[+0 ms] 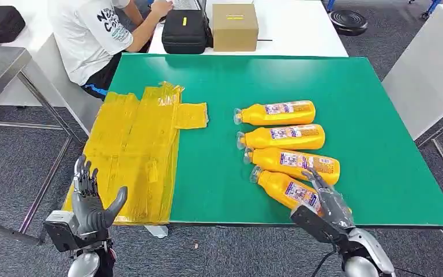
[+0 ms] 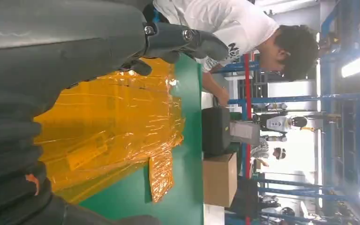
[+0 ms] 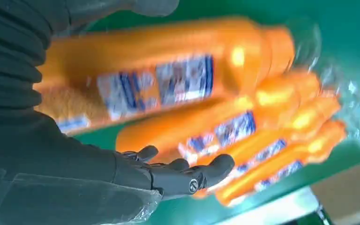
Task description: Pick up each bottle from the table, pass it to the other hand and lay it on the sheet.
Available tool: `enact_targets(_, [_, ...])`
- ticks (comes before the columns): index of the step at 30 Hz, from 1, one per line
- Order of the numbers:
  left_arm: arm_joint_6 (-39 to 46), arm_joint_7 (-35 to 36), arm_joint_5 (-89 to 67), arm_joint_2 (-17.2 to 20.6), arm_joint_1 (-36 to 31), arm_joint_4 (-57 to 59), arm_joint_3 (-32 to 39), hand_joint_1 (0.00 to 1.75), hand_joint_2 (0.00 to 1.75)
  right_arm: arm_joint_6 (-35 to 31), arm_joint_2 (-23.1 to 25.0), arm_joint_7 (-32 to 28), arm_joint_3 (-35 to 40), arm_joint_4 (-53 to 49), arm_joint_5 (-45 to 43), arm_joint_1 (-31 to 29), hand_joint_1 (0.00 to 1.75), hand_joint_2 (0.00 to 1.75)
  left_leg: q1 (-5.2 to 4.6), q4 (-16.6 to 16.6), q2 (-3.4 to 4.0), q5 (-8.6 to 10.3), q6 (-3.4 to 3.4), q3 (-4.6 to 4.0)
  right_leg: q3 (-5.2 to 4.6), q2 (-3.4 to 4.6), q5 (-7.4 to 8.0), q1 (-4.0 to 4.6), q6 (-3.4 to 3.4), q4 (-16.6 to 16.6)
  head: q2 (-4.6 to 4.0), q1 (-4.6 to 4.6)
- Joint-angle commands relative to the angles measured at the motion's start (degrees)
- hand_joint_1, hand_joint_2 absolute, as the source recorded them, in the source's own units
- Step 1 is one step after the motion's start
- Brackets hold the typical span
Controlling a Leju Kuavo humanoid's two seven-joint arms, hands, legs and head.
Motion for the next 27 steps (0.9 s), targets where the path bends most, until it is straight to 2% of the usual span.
enact_targets(1, [0.26,0.83,-0.07,0.02,-0.06,0.97,0.21,0.0,1.75,-2.33,2.61,1.55,2.71,3.15,0.24,1.48,0.35,1.75,0.13,-0.01,0.03,-0.1,-0.15,0.24,0.28,-0.03,-0.08,0.14,-0.14,-0.08,0.02,0.0])
enact_targets(12, [-0.11,1.06,-0.19,-0.29,-0.15,1.03,0.61,0.0,1.75,-3.13,2.42,2.64,1.37,2.1,0.71,2.31,0.33,1.75,0.03,-0.02,0.01,-0.03,-0.07,0.06,0.09,-0.01,-0.02,0.03,-0.07,-0.04,0.02,-0.02])
enact_targets(27, [-1.32,1.19,-0.56,-0.73,0.06,1.1,1.52,0.0,1.75,-4.05,3.26,3.52,-0.08,0.94,2.44,3.22,0.33,1.75,0.11,-0.02,0.04,-0.12,-0.16,0.28,0.31,-0.02,-0.11,0.11,-0.14,-0.06,0.02,0.0])
